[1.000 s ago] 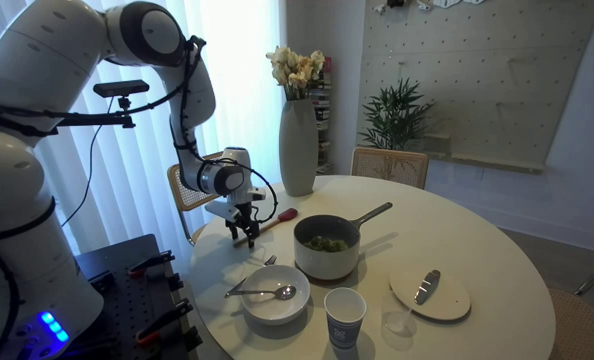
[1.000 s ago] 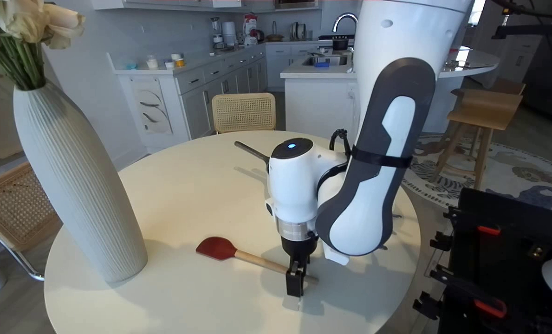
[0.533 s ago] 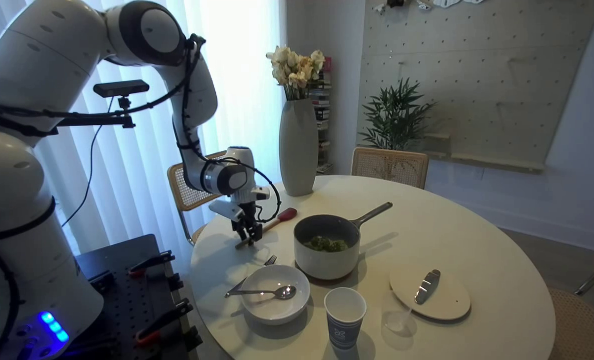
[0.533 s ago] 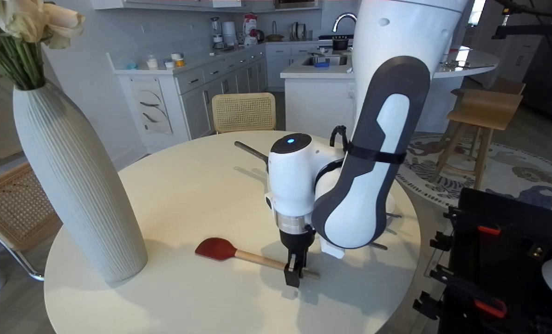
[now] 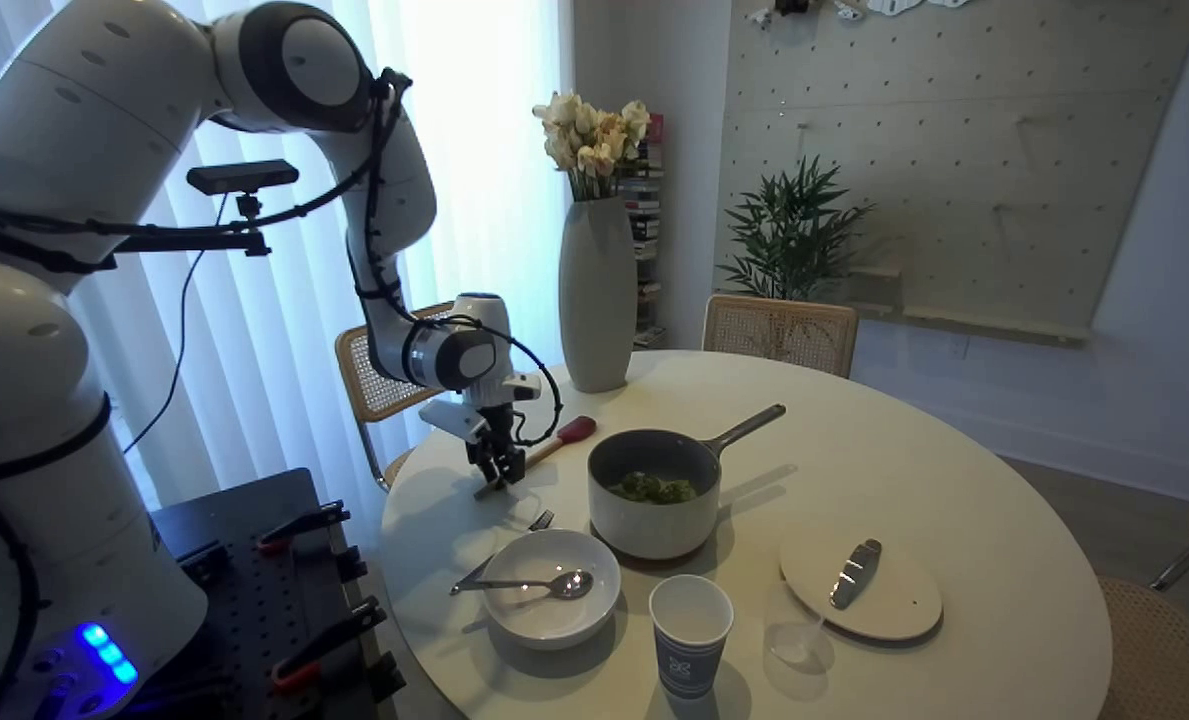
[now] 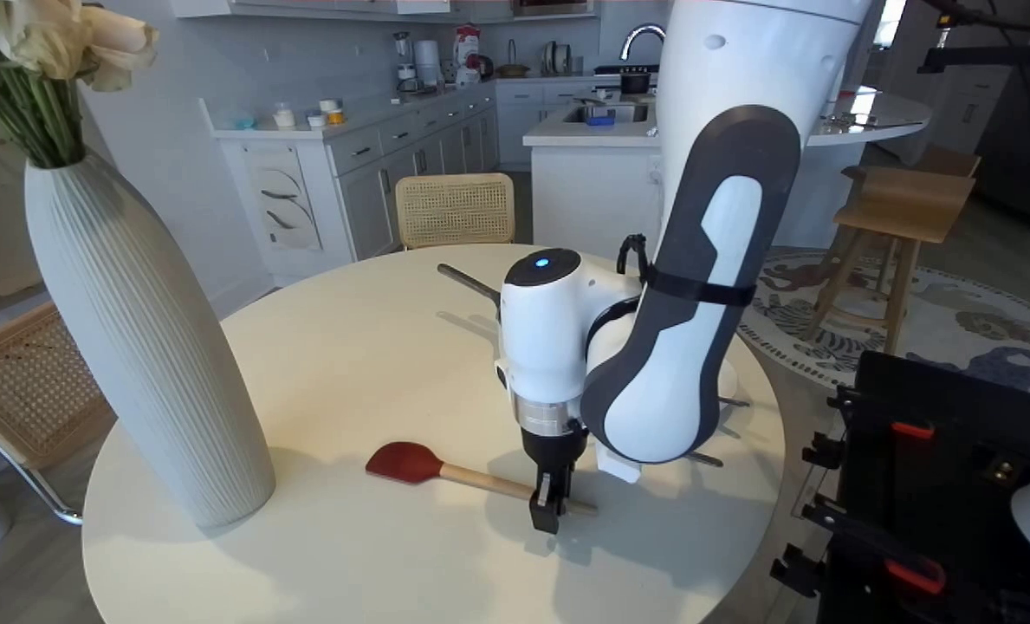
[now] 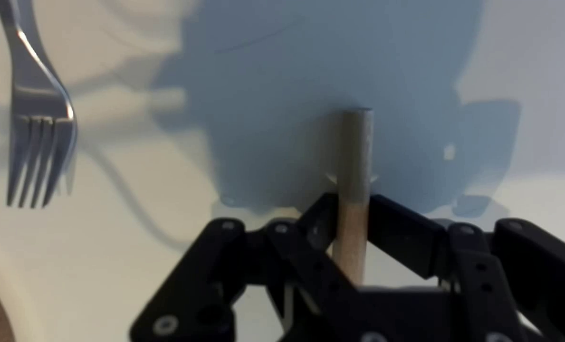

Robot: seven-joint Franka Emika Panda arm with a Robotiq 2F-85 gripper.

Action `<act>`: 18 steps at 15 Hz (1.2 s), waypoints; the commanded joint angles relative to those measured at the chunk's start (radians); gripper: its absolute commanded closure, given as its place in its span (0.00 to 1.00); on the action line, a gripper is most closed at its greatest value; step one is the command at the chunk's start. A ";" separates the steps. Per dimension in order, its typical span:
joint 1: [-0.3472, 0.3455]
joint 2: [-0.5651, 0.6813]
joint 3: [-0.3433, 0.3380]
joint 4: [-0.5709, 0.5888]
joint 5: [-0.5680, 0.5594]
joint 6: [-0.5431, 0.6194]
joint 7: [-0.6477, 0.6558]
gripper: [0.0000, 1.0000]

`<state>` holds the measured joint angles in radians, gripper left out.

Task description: Pick the spatula on the table and put it in the pot

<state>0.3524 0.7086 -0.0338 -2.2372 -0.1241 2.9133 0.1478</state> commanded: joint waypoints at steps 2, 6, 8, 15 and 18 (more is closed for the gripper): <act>-0.039 -0.074 0.032 -0.011 0.023 -0.061 -0.016 0.94; -0.076 -0.218 0.050 -0.029 0.013 -0.149 -0.038 0.94; -0.094 -0.294 0.056 -0.024 0.007 -0.221 -0.048 0.94; -0.190 -0.557 0.091 0.028 0.021 -0.651 -0.175 0.94; -0.226 -0.618 0.085 0.065 0.013 -0.863 -0.231 0.94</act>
<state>0.1649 0.1500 0.0398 -2.1992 -0.1231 2.2121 -0.0270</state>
